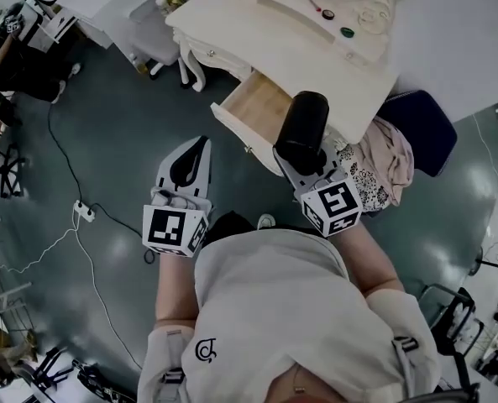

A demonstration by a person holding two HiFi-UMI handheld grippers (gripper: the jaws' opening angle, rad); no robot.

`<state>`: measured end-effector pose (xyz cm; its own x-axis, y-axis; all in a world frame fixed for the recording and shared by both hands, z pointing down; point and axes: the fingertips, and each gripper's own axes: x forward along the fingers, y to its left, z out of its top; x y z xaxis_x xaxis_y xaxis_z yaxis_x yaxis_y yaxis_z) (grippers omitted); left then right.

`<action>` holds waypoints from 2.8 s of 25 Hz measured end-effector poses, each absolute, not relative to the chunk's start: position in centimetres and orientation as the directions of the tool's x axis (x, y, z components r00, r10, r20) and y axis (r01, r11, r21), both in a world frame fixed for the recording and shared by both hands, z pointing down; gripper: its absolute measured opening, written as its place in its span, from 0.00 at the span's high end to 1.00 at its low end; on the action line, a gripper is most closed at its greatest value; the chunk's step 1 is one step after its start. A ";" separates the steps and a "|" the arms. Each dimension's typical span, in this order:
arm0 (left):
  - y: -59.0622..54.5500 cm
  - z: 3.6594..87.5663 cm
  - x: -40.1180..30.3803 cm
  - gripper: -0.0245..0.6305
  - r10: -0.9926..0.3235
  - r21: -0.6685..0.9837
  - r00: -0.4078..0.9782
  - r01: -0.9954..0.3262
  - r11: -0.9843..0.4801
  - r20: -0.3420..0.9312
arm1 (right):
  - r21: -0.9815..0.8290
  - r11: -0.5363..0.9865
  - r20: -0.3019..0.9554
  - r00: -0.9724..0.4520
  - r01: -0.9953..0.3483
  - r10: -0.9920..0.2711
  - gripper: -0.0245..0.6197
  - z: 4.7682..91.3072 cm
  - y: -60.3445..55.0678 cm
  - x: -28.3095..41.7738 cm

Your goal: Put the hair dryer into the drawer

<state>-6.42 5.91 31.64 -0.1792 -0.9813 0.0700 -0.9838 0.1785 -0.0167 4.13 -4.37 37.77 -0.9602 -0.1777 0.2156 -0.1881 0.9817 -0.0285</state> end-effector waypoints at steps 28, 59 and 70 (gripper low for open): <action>-18.3 36.2 -18.2 0.94 -0.842 0.038 0.534 -0.845 -0.533 0.072 | -0.008 0.770 0.360 -0.721 -0.638 -0.592 0.65 46.6 -19.0 -7.0; -17.7 51.2 -22.7 0.94 -0.795 0.170 0.546 -0.838 -0.519 0.263 | -0.050 0.966 0.926 -0.375 -0.253 -0.050 0.65 78.3 -16.4 -9.7; -17.5 52.1 -21.7 0.94 -0.773 0.196 0.576 -0.817 -0.541 0.267 | -0.077 0.964 0.960 -0.280 -0.256 0.002 0.57 80.7 -15.1 -9.3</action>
<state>-21.71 -17.53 52.11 0.5760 -0.7726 0.2672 -0.8174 -0.5415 0.1965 -9.30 -15.08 80.72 -0.2801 0.0025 0.9600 -0.2556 0.9637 -0.0771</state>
